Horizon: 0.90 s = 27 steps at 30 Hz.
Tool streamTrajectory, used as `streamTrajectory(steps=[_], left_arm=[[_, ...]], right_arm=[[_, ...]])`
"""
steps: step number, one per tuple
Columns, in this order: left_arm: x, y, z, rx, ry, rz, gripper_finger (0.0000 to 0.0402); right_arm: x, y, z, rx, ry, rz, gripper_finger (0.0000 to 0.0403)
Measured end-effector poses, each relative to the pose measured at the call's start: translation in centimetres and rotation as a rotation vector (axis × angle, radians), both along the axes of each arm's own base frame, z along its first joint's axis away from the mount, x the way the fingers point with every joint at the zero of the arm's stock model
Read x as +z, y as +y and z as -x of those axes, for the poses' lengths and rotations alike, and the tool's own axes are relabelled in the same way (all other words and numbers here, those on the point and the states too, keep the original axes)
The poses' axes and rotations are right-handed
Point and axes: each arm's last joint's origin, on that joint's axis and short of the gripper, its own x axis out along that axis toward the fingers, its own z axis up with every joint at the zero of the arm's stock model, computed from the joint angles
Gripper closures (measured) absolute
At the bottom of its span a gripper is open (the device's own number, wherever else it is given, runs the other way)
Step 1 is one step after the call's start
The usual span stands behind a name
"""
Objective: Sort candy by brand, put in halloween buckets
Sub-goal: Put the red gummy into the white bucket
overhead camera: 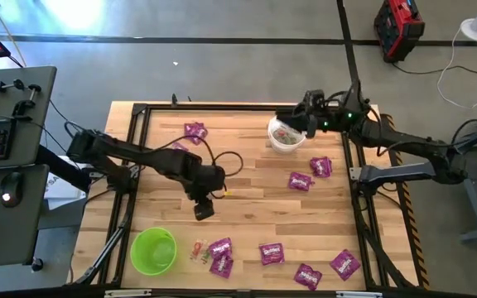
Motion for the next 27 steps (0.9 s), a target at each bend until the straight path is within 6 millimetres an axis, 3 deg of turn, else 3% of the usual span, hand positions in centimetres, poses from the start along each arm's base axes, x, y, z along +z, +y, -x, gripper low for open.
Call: streamTrajectory(steps=[3, 7, 14, 19, 27], left_arm=[[-0.2, -0.6, -1.0, -0.046, 0.012, -0.076, 0.0212], [-2.3, -2.1, -1.8, -0.028, 0.105, -0.089, 0.0221], [-6.4, -7.0, -1.4, -0.132, 0.326, -0.014, 0.0229], [-8.9, -9.2, -1.4, -0.186, 0.369, -0.064, 0.0229], [-10.2, -9.5, -1.8, -0.169, 0.372, -0.119, 0.0229]], right_arm=[[0.0, 2.5, -0.8, 0.113, 0.003, -0.03, 0.0149], [0.0, 6.0, -1.4, 0.208, 0.004, -0.081, 0.0149], [-0.2, 11.3, -1.4, 0.131, 0.018, -0.096, 0.0149], [-0.5, 13.3, -0.9, 0.033, 0.04, -0.082, 0.0149], [-0.8, 14.6, -0.5, 0.05, 0.076, -0.069, 0.0149]])
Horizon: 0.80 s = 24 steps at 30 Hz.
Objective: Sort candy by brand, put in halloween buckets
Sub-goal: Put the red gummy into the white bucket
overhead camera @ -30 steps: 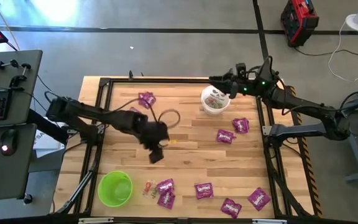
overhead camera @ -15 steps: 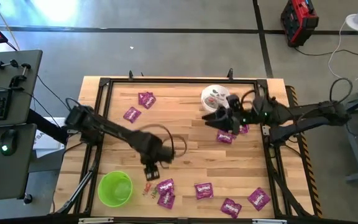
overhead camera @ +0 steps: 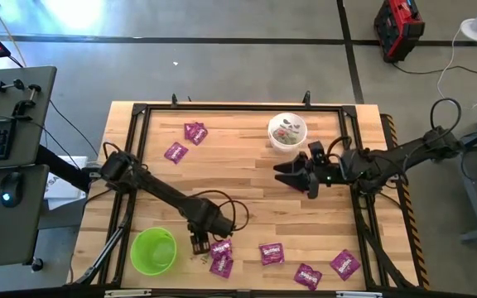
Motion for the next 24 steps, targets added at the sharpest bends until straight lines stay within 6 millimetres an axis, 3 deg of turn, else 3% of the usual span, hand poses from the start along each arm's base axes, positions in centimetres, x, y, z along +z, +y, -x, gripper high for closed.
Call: streamTrajectory(steps=[7, 13, 19, 22, 24], left_arm=[[-1.1, -1.2, -0.8, 0.077, -0.026, 0.077, 0.0229], [-2.4, -1.9, -0.7, 0.104, 0.005, 0.041, 0.0229], [-2.4, -1.8, -0.7, 0.089, -0.008, 0.023, 0.0231], [-2.5, -1.8, -0.7, 0.052, -0.021, 0.011, 0.0252], [-2.5, -1.6, -0.8, 0.031, -0.028, 0.005, 0.0286]], right_arm=[[-0.8, 0.2, 0.1, 0.009, 0.077, 0.0, 0.0149], [-1.1, 0.2, 0.1, 0.01, 0.111, 0.012, 0.0149], [-1.3, 0.2, 0.1, 0.014, 0.133, 0.022, 0.0149], [-1.4, 0.2, 0.2, 0.014, 0.137, 0.024, 0.0149], [-1.4, 0.2, 0.2, 0.018, 0.142, 0.025, 0.0149]])
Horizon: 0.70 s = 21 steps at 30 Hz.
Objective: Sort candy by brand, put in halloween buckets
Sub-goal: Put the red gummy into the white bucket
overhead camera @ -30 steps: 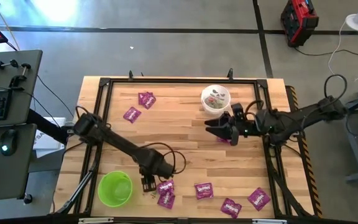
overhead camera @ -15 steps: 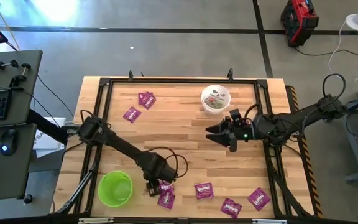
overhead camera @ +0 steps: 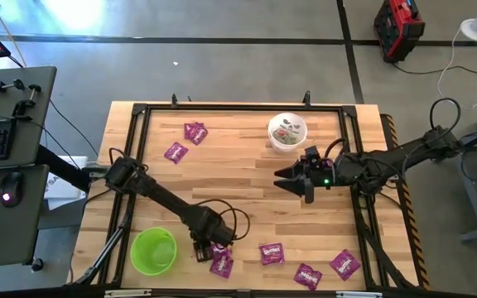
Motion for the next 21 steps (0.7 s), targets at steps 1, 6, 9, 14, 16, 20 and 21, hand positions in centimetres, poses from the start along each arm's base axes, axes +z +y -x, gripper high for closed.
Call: streamTrajectory(steps=[1, 6, 9, 14, 16, 20, 21], left_arm=[[0.0, 0.1, -0.1, -0.007, -0.002, 0.0, 0.031], [0.4, 1.2, -0.5, -0.046, -0.034, 0.005, 0.0388], [1.7, 2.5, -0.7, -0.032, -0.06, 0.004, 0.0392], [7.6, 5.2, -0.3, -0.031, -0.274, -0.03, 0.0399], [10.6, 6.1, 0.1, -0.03, -0.431, -0.091, 0.04], [15.4, 7.1, 0.9, 0.04, -0.796, -0.191, 0.0401], [15.9, 7.2, 1.0, 0.062, -0.875, -0.189, 0.0401]], right_arm=[[0.0, 0.0, 0.0, 0.006, 0.001, -0.001, 0.0149], [0.0, 0.1, 0.0, 0.037, 0.006, -0.003, 0.0149], [0.0, 0.1, 0.0, 0.042, 0.005, -0.004, 0.0149], [0.0, 0.1, 0.0, 0.043, 0.005, -0.004, 0.0149], [0.0, 0.1, 0.0, 0.042, 0.005, -0.004, 0.0149], [0.0, 0.1, 0.0, 0.033, 0.005, -0.003, 0.0149], [0.0, 0.1, 0.0, 0.032, 0.005, -0.002, 0.0149]])
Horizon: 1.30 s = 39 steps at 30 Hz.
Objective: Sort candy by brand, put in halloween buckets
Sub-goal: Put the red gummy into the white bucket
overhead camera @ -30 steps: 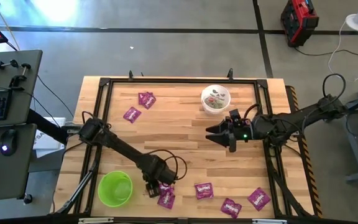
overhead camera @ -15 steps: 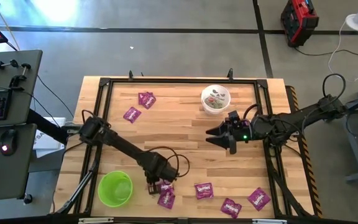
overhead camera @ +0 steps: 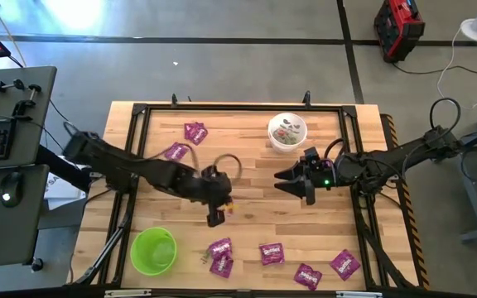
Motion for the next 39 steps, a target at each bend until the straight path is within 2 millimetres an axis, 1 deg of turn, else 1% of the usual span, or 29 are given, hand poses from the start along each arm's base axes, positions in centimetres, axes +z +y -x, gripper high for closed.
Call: streamTrajectory(steps=[2, 3, 6, 10, 14, 19, 22, 24, 25, 27, 30, 33, 35, 37, 38, 39], left_arm=[[0.4, 0.0, 0.2, -0.006, -0.143, 0.039, 0.0401], [0.0, -0.1, 0.3, -0.01, -0.194, 0.059, 0.0401], [-2.2, -0.6, 0.8, 0.009, -0.295, 0.15, 0.0401], [-5.9, -1.2, 1.7, 0.116, -0.339, 0.268, 0.0401], [-8.1, -2.0, 2.6, 0.215, -0.294, 0.254, 0.0401], [-8.5, -2.5, 2.5, 0.213, -0.285, 0.25, 0.0401], [-8.5, -2.4, 2.5, 0.217, -0.286, 0.248, 0.0401], [-8.2, -2.0, 2.4, 0.213, -0.289, 0.243, 0.0401], [-7.8, -1.5, 2.4, 0.211, -0.296, 0.236, 0.0401], [-5.9, -0.1, 2.2, 0.206, -0.348, 0.222, 0.0401], [-2.5, 3.0, 2.0, 0.212, -0.445, 0.16, 0.0401], [-0.5, 6.5, 1.5, 0.228, -0.467, 0.064, 0.0401], [0.3, 8.7, 0.9, 0.218, -0.455, 0.026, 0.0401], [0.9, 10.7, -0.5, 0.193, -0.458, 0.01, 0.0401], [0.9, 11.5, -1.2, 0.185, -0.441, 0.005, 0.0401], [0.3, 12.2, -2.0, 0.179, -0.406, 0.0, 0.0401]], right_arm=[[0.0, 0.0, 0.0, -0.007, 0.0, 0.005, 0.0149], [0.0, 0.0, 0.0, -0.009, -0.001, 0.012, 0.0149], [0.0, 0.0, 0.0, -0.013, -0.004, 0.023, 0.0149], [0.1, 0.0, 0.0, -0.012, -0.008, 0.026, 0.0149], [0.1, 0.0, 0.0, -0.011, -0.01, 0.041, 0.0149], [0.1, 0.0, 0.0, -0.01, -0.011, 0.044, 0.0149], [0.2, 0.0, 0.0, -0.011, -0.021, 0.04, 0.0149], [0.4, 0.0, 0.0, -0.012, -0.037, 0.035, 0.0149], [0.6, -0.1, -0.1, -0.021, -0.058, 0.029, 0.0149], [1.3, -0.1, -0.1, -0.048, -0.136, 0.027, 0.0149], [3.0, -0.3, 0.0, -0.089, -0.304, 0.05, 0.0149], [4.7, -0.6, 0.5, -0.153, -0.467, 0.107, 0.0149], [5.5, -0.8, 0.8, -0.215, -0.541, 0.153, 0.0149], [6.1, -1.0, 1.1, -0.279, -0.583, 0.196, 0.0149], [6.3, -1.1, 1.2, -0.31, -0.598, 0.213, 0.0149], [6.4, -1.2, 1.3, -0.335, -0.604, 0.224, 0.0149]])
